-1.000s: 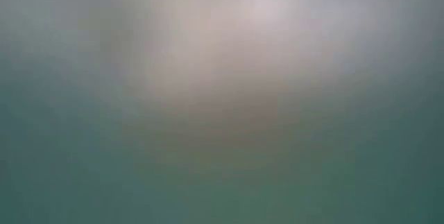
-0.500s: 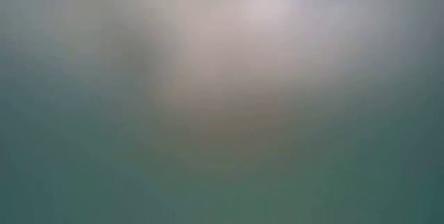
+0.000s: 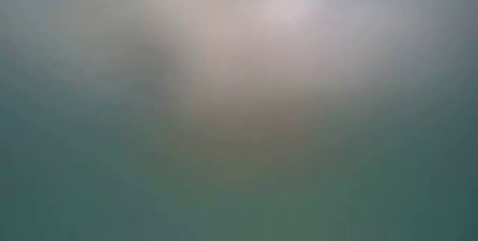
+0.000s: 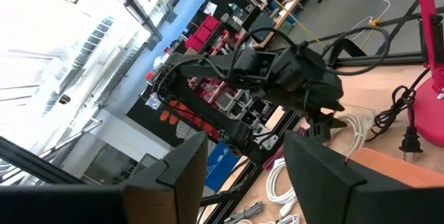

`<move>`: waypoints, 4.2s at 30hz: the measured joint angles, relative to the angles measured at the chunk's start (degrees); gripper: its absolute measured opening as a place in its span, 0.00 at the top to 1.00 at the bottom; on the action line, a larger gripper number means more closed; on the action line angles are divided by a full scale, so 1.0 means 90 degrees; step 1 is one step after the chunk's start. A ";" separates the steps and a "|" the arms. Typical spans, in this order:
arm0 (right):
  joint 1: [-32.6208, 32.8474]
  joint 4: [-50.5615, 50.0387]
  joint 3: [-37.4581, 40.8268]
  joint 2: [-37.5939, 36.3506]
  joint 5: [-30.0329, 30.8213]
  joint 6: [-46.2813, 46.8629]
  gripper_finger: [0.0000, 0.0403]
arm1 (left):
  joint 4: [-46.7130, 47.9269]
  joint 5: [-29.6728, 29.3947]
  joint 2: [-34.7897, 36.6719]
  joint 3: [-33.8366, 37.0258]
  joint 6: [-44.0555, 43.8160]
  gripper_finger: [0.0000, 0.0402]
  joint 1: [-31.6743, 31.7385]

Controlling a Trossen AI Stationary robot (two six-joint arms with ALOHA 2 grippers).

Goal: Sort cables
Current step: Put the top brown video cable into the orange bin

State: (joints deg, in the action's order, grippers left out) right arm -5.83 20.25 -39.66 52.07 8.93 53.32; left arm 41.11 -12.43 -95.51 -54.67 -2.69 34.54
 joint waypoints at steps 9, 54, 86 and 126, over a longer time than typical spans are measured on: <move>-0.0001 0.0000 0.0000 0.0000 0.0000 -0.0007 0.55 | -0.0128 0.0053 0.0013 0.0082 -0.0115 0.58 0.0039; -0.0002 -0.0374 0.0005 0.0005 0.0022 -0.0003 0.55 | 0.2090 0.0597 0.2387 -0.0244 -0.0476 0.94 -0.1306; -0.0007 -0.6870 0.0007 -0.1364 0.0653 0.1742 0.92 | 0.1970 0.0938 -0.2337 -0.5469 0.0729 0.94 -0.3341; -0.0007 -0.6853 0.0007 -0.1382 0.0157 0.0467 0.95 | 0.2396 0.1243 -0.3407 -0.5445 -0.0450 0.94 -0.3611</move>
State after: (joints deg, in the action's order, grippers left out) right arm -5.89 -41.43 -39.59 39.64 10.34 57.52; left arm 62.68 -1.23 -126.17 -103.68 -6.74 2.04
